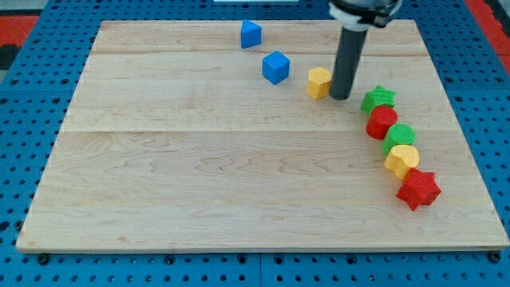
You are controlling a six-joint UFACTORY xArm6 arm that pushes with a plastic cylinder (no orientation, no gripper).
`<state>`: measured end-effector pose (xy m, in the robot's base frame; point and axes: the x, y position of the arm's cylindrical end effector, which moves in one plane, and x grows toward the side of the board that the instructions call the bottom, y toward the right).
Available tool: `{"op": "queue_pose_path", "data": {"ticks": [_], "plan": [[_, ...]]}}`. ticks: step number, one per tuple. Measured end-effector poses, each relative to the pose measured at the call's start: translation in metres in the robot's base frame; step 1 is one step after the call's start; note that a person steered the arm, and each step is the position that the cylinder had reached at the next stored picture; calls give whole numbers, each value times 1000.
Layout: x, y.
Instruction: Separate the green star and red circle
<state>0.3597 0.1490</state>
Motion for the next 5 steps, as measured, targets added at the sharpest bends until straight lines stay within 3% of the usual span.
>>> {"op": "queue_pose_path", "data": {"ticks": [1,2,3,4,5], "plan": [[-51,18],[-10,-46],[-5,-58],[-50,28],[-43,107]]}}
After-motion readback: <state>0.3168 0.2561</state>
